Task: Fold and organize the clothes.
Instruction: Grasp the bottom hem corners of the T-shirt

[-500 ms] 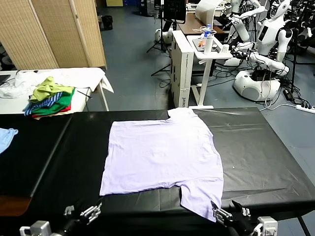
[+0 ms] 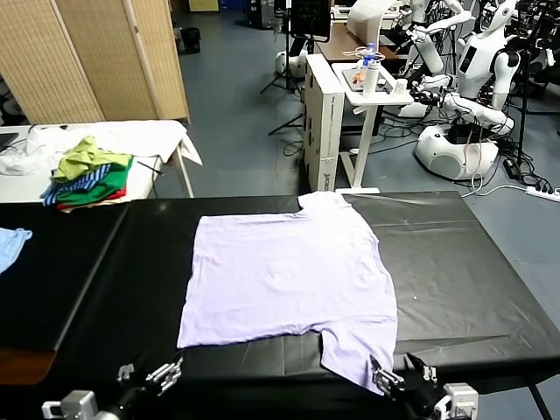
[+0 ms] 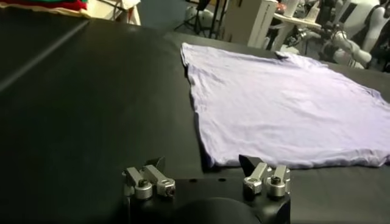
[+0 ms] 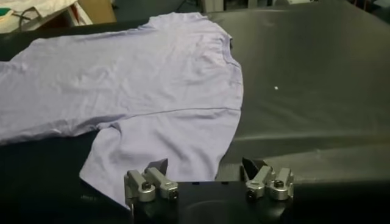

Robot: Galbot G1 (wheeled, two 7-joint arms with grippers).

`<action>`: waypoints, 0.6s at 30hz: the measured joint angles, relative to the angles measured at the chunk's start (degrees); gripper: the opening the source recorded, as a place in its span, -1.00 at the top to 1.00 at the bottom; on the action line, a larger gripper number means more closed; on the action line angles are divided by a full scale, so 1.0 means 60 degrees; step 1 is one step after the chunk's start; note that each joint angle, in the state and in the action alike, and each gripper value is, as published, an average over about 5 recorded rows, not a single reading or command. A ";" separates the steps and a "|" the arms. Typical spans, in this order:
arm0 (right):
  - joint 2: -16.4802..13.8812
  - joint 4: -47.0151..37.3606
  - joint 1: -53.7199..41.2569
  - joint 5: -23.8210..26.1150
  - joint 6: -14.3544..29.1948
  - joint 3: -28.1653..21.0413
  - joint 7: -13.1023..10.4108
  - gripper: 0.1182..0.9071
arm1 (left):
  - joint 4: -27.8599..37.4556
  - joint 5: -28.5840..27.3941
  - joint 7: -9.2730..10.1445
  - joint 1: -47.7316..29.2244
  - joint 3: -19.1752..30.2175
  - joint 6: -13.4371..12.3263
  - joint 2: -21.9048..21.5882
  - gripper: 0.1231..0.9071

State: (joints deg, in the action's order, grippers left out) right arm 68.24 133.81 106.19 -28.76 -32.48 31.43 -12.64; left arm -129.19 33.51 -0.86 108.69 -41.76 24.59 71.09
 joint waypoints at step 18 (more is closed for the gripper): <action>0.0127 -0.0167 -0.0045 0.0102 0.0021 -0.0154 0.0043 0.83 | 0.0354 -0.0278 0.0004 -0.0377 0.0289 -0.0020 0.0253 0.31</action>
State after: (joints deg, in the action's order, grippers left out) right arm 69.00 132.81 105.93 -28.15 -32.35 30.51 -12.38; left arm -127.07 31.84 -0.84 106.43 -40.03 24.47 72.60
